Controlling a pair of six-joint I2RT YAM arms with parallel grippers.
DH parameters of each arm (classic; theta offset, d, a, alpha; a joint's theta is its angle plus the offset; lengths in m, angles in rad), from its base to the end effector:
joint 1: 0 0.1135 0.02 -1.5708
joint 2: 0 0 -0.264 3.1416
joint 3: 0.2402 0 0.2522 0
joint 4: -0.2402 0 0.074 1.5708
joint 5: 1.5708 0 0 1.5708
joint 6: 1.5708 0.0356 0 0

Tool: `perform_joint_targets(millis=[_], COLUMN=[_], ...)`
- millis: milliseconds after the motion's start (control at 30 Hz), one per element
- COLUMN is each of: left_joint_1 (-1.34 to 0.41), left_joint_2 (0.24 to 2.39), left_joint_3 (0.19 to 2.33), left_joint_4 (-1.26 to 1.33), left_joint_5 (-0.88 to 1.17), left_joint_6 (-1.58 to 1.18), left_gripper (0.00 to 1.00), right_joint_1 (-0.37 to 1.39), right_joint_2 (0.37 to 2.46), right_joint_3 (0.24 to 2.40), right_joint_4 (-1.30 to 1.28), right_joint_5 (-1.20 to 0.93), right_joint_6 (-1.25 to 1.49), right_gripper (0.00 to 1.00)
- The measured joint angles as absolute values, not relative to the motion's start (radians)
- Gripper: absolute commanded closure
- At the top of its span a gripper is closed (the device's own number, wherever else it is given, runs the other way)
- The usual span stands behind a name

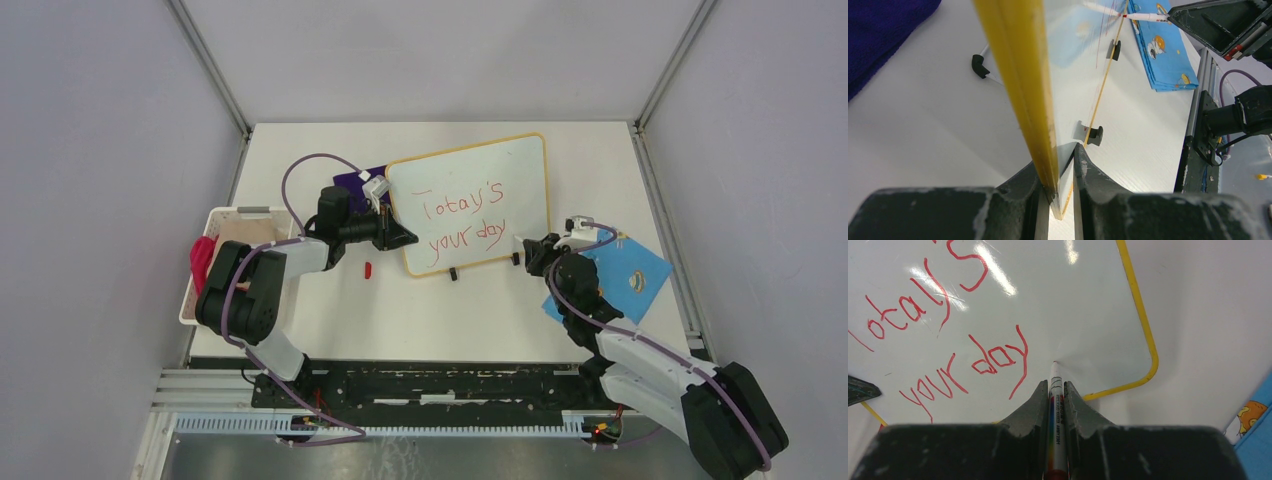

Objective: Write a sentence on the whiteboard

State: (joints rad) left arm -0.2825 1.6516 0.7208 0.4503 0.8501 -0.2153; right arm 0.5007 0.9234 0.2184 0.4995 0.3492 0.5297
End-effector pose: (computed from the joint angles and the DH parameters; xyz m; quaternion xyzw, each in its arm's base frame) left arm 0.3019 -0.1155 0.1709 0.2399 0.7713 -0.4581 0.3710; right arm 0.1738 0.0812 0.1891 0.1207 0.7624 0.1888 0.6070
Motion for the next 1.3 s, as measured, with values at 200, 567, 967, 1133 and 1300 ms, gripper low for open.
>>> perform_joint_targets(millis=[200, 567, 967, 1133, 1300], left_joint_1=[-0.282, -0.282, -0.282, -0.282, -0.282], left_joint_2=[1.651, 1.651, 1.651, 1.651, 1.652], left_joint_3=[0.721, 0.721, 0.721, 0.721, 0.721], left_joint_4=[0.45, 0.45, 0.45, 0.45, 0.45], left_joint_5=[0.85, 0.85, 0.85, 0.85, 0.85], left_joint_6=[-0.215, -0.215, -0.215, -0.215, -0.215], left_gripper=[0.98, 0.98, 0.98, 0.98, 0.98], right_joint_1=[0.501, 0.501, 0.501, 0.501, 0.501], right_joint_2=[0.944, 0.952, 0.96, 0.962, 0.962], right_joint_3=[0.218, 0.218, 0.218, 0.218, 0.218], right_joint_4=[0.501, 0.51, 0.519, 0.52, 0.52], right_joint_5=[0.349, 0.35, 0.352, 0.352, 0.352], right_joint_6=[0.529, 0.527, 0.526, 0.526, 0.526], right_gripper=[1.0, 1.0, 1.0, 1.0, 1.0])
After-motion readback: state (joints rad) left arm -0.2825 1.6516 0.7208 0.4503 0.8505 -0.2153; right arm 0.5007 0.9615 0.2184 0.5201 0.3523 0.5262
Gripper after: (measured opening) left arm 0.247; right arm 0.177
